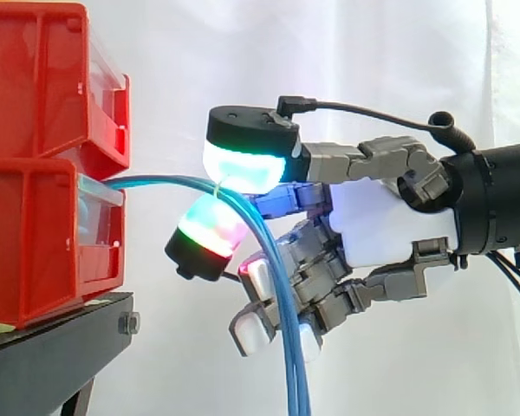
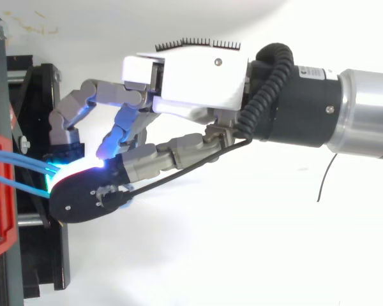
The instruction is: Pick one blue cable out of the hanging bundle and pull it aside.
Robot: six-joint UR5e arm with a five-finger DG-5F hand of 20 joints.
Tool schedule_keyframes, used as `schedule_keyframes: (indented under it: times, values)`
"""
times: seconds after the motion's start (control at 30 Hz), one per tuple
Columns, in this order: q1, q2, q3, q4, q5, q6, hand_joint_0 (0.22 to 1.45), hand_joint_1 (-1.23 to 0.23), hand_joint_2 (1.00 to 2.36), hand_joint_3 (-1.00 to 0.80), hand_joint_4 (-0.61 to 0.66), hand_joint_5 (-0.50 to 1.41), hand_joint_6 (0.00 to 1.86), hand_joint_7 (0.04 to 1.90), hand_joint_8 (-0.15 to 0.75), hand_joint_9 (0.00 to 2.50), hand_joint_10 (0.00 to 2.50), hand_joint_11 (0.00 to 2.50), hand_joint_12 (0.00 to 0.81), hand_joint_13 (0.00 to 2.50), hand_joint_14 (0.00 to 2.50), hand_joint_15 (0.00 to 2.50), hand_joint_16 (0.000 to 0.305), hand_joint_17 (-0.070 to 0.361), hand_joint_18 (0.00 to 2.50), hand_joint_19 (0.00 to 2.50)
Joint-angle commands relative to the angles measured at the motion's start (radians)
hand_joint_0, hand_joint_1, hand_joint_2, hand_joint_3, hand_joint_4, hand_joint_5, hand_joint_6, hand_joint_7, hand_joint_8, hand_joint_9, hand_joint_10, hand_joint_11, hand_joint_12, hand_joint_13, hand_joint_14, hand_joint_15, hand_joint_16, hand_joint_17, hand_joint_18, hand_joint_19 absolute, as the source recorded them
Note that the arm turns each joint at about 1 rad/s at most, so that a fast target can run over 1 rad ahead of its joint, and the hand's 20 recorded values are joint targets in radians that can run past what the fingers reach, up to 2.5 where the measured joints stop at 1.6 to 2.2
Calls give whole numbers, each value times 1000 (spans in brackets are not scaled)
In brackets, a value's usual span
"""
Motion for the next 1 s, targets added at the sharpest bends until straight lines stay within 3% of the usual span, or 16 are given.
schedule_keyframes:
  times: [0.0, 0.1, 0.13, 0.2, 0.43, 0.5, 0.57, 0.7, 0.8, 0.97]
  values:
    - [-3, 0, 0, -4, -1, 0, 600, -790, 1024, -108, -35, -161, 917, 956, 276, 1110, 20, 641, 360, 915, 20, 570, 45, 101, 853, 743]
    - [-6, 0, 0, -8, -9, 0, 689, -869, 1017, -270, -93, -168, 926, 973, 263, 1087, 20, 652, 352, 907, 20, 549, 44, 100, 865, 695]
    - [-8, 0, 2, -8, -11, 0, 716, -882, 1014, -319, -128, -170, 923, 1060, 256, 1075, 20, 653, 349, 908, 20, 542, 44, 99, 867, 678]
    - [-8, 0, 0, -8, -12, 0, 776, -864, 1000, -498, -217, -178, 940, 979, 228, 1060, 20, 641, 339, 899, 21, 528, 43, 96, 866, 675]
    - [-14, 8, 0, -8, -18, -3, 789, -866, 1000, -500, -382, -179, 944, 896, 213, 1120, 19, 630, 316, 916, 21, 542, 39, 88, 884, 667]
    - [-19, 9, 0, -13, -18, -8, 744, -911, 1000, -500, -323, -165, 933, 899, 216, 1144, 19, 635, 316, 925, 22, 550, 38, 86, 889, 673]
    - [-22, 9, 0, -19, -18, -11, 659, -963, 1000, -500, -164, -145, 917, 887, 223, 1146, 20, 647, 319, 925, 21, 561, 39, 87, 882, 682]
    - [-29, 12, 0, -36, -23, -18, 525, -926, 1000, -500, -70, -137, 914, 902, 240, 1155, 20, 655, 346, 944, 23, 579, 43, 98, 896, 712]
    - [-31, 17, 0, -42, -31, -21, 460, -839, 1000, -500, -46, -132, 913, 879, 265, 1174, 19, 643, 372, 964, 21, 583, 49, 110, 930, 712]
    - [-32, 26, 0, -45, -31, -41, 446, -483, 1000, -500, -25, -132, 901, 881, 315, 1200, 19, 628, 401, 973, 20, 589, 55, 124, 912, 740]
